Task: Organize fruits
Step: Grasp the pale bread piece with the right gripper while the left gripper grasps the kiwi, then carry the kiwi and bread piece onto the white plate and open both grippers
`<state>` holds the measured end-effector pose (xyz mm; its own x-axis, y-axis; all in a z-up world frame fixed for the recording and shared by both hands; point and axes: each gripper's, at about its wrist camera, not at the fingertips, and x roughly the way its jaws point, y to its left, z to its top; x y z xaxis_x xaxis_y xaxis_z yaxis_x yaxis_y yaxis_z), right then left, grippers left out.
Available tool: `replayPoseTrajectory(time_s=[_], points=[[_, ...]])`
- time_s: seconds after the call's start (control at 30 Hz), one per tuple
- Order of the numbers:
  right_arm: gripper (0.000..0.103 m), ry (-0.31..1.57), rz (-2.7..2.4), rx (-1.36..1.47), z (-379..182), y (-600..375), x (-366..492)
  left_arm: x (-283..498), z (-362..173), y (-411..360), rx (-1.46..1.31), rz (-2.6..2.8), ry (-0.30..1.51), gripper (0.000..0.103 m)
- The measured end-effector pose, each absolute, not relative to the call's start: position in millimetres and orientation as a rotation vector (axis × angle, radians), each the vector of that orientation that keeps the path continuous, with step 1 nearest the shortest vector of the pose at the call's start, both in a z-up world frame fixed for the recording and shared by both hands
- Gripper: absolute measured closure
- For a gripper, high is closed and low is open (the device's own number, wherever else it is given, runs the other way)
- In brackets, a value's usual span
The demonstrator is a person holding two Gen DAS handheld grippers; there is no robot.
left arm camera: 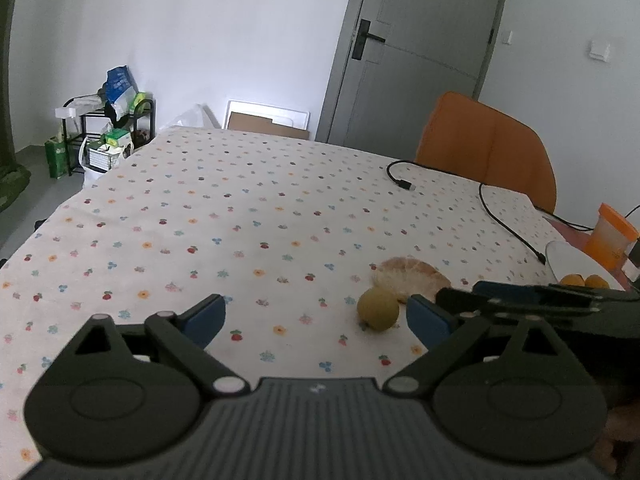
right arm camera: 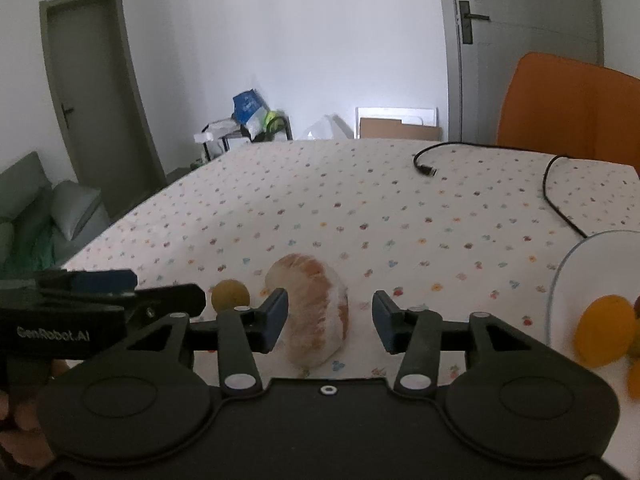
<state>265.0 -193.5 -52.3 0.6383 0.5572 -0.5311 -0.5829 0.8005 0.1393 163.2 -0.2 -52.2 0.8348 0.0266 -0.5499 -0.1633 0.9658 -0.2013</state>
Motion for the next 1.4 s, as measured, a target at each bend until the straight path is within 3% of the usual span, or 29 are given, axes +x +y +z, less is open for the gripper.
replayPoseTrajectory(time_s=[0.17,0.2,0.23,0.43,0.7,0.8,0.93,0.97,1.4], points=[[0.057,0.604,0.673,-0.064,-57,-186,265,162,-52,1,-0.251,0.099,0.573,0.011],[0.067,0.605,0.677,-0.063,-57,-186,265,162,-52,1,-0.252,0.097,0.574,0.012],[0.071,0.606,0.667,-0.064,-57,-186,264,163,-52,1,-0.253,0.095,0.575,0.013],[0.072,0.611,0.664,-0.061,-54,-195,261,167,-52,-9,-0.227,0.069,0.582,0.015],[0.072,0.561,0.649,-0.032,-39,-210,257,179,-56,-21,-0.214,0.041,0.606,0.031],[0.073,0.554,0.642,-0.034,-37,-213,258,185,-57,-26,-0.207,0.036,0.615,0.043],[0.073,0.542,0.632,-0.010,-33,-219,258,191,-57,-29,-0.209,0.045,0.617,0.075],[0.073,0.539,0.628,-0.002,-32,-221,258,192,-56,-28,-0.223,0.041,0.621,0.078],[0.073,0.483,0.556,0.049,-6,-254,251,189,-27,-49,-0.208,-0.006,0.564,0.078]])
